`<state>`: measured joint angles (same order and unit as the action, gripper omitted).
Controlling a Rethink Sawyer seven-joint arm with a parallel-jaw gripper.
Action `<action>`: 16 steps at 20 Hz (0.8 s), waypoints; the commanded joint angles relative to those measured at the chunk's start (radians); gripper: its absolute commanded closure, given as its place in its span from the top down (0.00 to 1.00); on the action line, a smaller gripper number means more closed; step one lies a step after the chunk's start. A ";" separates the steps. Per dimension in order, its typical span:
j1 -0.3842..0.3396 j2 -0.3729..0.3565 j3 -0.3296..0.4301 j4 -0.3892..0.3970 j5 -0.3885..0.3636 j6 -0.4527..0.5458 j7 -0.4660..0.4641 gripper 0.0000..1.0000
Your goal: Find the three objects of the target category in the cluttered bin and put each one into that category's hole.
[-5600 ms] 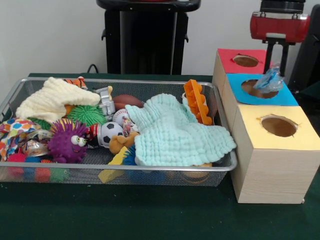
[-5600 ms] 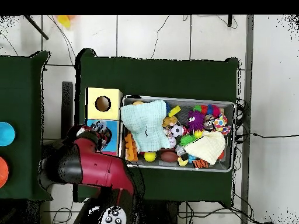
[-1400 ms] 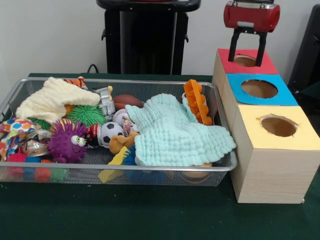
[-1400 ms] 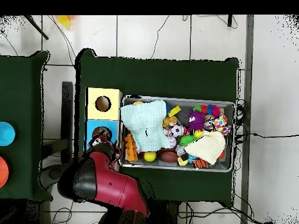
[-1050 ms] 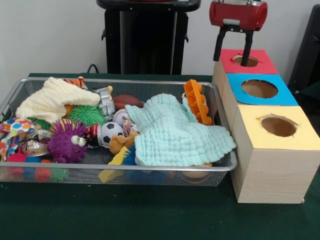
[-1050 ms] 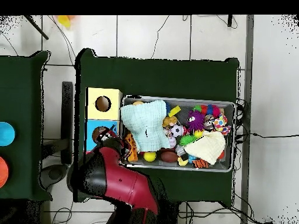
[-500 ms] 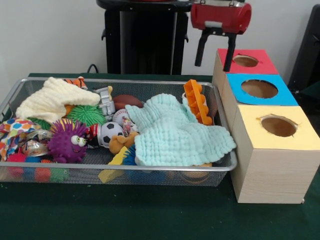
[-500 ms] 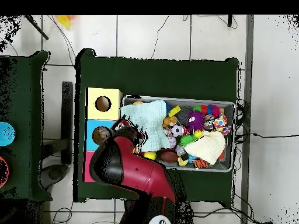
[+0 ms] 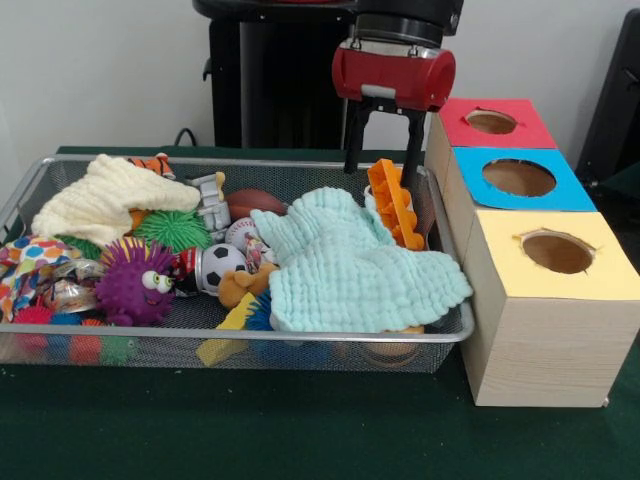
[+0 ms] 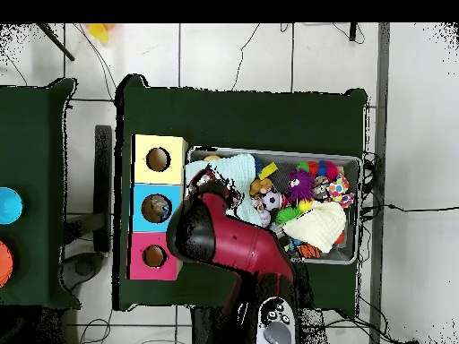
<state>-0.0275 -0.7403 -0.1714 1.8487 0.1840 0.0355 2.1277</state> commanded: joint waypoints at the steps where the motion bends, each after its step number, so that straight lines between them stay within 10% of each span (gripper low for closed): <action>1: -0.024 0.050 0.133 -0.087 -0.077 -0.051 0.045 1.00; 16: -0.008 0.104 0.150 -0.110 -0.064 -0.114 0.116 1.00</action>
<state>-0.0274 -0.6814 -0.1127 1.7846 0.1519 -0.0119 2.1277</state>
